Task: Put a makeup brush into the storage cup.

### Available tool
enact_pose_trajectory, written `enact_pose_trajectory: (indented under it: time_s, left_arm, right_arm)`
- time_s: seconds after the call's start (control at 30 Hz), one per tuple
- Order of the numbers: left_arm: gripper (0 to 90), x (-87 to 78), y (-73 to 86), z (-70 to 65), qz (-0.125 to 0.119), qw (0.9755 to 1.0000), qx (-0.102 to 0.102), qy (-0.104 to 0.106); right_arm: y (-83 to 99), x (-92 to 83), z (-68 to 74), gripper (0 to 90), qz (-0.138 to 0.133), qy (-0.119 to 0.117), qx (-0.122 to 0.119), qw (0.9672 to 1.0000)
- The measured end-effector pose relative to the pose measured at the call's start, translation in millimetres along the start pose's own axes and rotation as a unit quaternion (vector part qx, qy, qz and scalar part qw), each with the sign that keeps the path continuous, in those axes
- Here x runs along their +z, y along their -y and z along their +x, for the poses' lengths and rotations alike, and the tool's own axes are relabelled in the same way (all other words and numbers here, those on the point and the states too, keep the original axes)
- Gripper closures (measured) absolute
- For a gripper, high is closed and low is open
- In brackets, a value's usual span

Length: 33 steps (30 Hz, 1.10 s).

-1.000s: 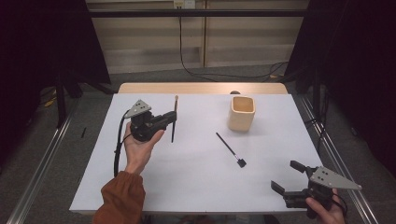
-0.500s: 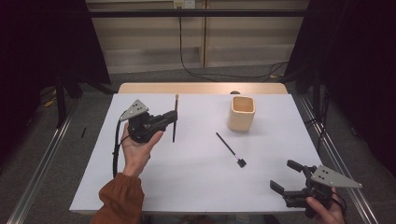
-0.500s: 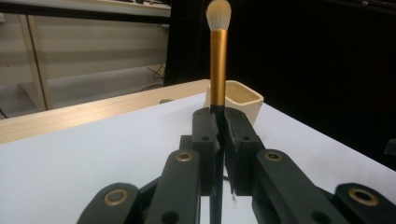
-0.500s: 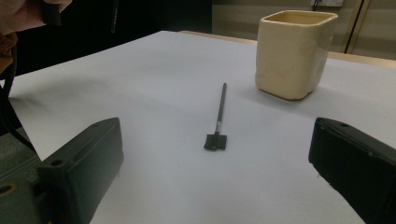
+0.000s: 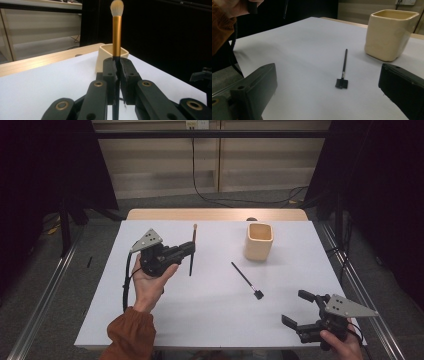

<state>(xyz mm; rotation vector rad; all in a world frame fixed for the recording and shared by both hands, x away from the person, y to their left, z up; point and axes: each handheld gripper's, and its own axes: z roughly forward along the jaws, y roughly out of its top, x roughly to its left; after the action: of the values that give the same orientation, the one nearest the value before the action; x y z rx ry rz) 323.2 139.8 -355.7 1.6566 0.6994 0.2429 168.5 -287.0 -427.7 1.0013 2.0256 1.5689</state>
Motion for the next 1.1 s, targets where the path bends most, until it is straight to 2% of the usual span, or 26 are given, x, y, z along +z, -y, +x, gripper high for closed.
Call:
enact_pose_trajectory:
  time_s: [0.27, 0.3, 0.6, 0.67, 0.8, 0.87, 0.93, 1.1]
  left_arm:
    - [83.6, 4.8, -2.3, -10.0, -0.001, 0.9999, 0.009, 0.008]
    - [83.6, 5.8, -2.8, -12.6, -0.002, 0.9998, 0.016, 0.010]
    - [83.5, 13.7, -5.6, -20.3, -0.005, 0.9996, 0.013, 0.024]
    - [83.5, 21.5, -5.1, -22.4, 0.000, 0.9994, 0.011, 0.032]
    - [83.5, 30.6, -5.5, -26.8, 0.005, 0.9991, 0.014, 0.040]
    - [83.5, 34.6, -7.7, -29.9, 0.003, 0.9990, 0.016, 0.041]
    - [83.5, 40.4, -11.4, -33.9, -0.001, 0.9985, 0.012, 0.053]
    - [83.6, 46.5, -14.6, -41.5, 0.002, 0.9980, 0.023, 0.059]
  right_arm:
    - [-13.0, 15.5, -0.6, 2.0, -0.015, -0.017, -0.007, 0.9997]
    - [-16.8, 18.1, -0.6, 1.8, -0.020, -0.023, -0.011, 0.9995]
    - [-35.6, 36.7, -0.2, 1.6, -0.037, -0.045, -0.028, 0.9979]
    - [-42.6, 49.3, -2.4, 2.4, -0.033, -0.058, -0.029, 0.9973]
    - [-51.4, 60.2, -2.4, 3.3, -0.024, -0.067, -0.034, 0.9969]
    - [-58.2, 66.6, -0.7, 3.3, -0.022, -0.075, -0.040, 0.9962]
    - [-67.3, 75.6, 1.8, 5.3, -0.023, -0.087, -0.044, 0.9950]
    - [-72.4, 89.8, 3.4, 5.2, -0.025, -0.097, -0.047, 0.9939]
